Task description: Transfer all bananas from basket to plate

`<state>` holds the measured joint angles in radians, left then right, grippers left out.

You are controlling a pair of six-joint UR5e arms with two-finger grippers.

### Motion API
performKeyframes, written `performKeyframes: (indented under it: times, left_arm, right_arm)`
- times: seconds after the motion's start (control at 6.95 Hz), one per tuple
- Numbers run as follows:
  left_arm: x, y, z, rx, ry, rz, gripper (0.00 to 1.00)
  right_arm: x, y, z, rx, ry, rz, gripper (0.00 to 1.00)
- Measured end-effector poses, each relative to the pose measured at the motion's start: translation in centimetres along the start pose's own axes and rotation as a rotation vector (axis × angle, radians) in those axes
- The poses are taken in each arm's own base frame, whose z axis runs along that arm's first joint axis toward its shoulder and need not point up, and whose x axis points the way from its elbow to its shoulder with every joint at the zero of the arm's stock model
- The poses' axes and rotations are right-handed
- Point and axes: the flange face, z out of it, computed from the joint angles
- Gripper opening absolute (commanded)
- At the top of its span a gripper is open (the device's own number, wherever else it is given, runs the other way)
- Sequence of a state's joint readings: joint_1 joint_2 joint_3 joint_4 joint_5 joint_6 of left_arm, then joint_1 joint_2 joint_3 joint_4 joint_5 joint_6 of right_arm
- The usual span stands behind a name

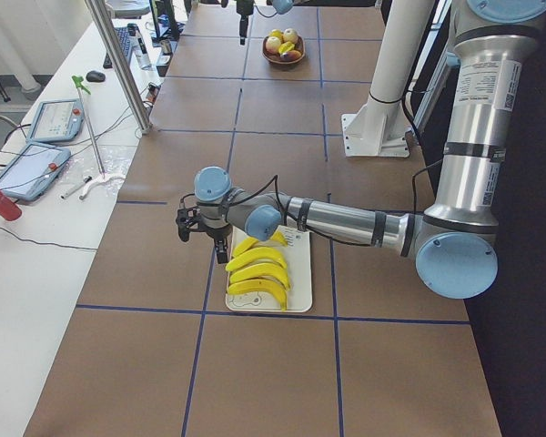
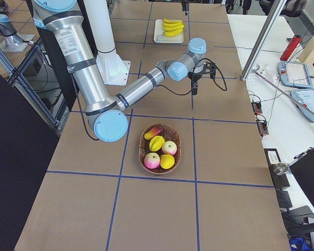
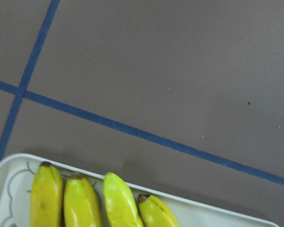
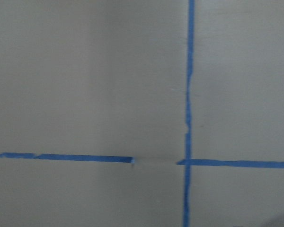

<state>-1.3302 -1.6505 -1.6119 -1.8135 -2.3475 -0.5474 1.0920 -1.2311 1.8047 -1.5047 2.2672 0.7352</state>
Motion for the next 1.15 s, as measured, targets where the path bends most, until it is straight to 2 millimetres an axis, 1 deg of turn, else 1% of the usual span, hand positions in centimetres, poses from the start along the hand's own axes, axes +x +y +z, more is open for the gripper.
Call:
performKeyframes:
  times: [0.14, 0.29, 0.43, 0.58, 0.72, 0.86, 1.01, 1.15]
  left_arm:
    - [-3.3, -0.5, -1.8, -0.029, -0.032, 0.122, 1.0]
    - [-5.9, -0.6, -3.3, -0.057, -0.05, 0.213, 1.0]
    - [-7.9, -0.6, -4.3, -0.079, -0.057, 0.28, 1.0]
    - [-9.3, -0.4, -4.9, -0.101, -0.06, 0.316, 1.0]
    - [-10.6, 0.0, -5.1, -0.125, -0.06, 0.321, 1.0]
    - [-11.6, 0.6, -5.0, -0.14, -0.06, 0.302, 1.0]
    - [-12.3, 1.0, -4.8, -0.147, -0.061, 0.265, 1.0]
    - [-12.7, 1.3, -4.6, -0.147, -0.063, 0.232, 1.0]
  right_arm:
    - [5.4, 0.0, -0.7, -0.02, 0.05, -0.072, 1.0]
    - [10.8, 0.4, -1.6, -0.045, 0.093, -0.142, 1.0]
    - [16.1, 1.1, -2.8, -0.069, 0.126, -0.201, 1.0]
    - [21.4, 2.5, -4.1, -0.096, 0.151, -0.254, 1.0]
    - [26.9, 4.4, -5.2, -0.13, 0.166, -0.293, 1.0]
    - [32.1, 7.1, -5.4, -0.172, 0.171, -0.293, 1.0]
    - [36.3, 10.3, -5.1, -0.205, 0.165, -0.263, 1.0]
    - [38.9, 12.7, -5.0, -0.221, 0.157, -0.225, 1.0]
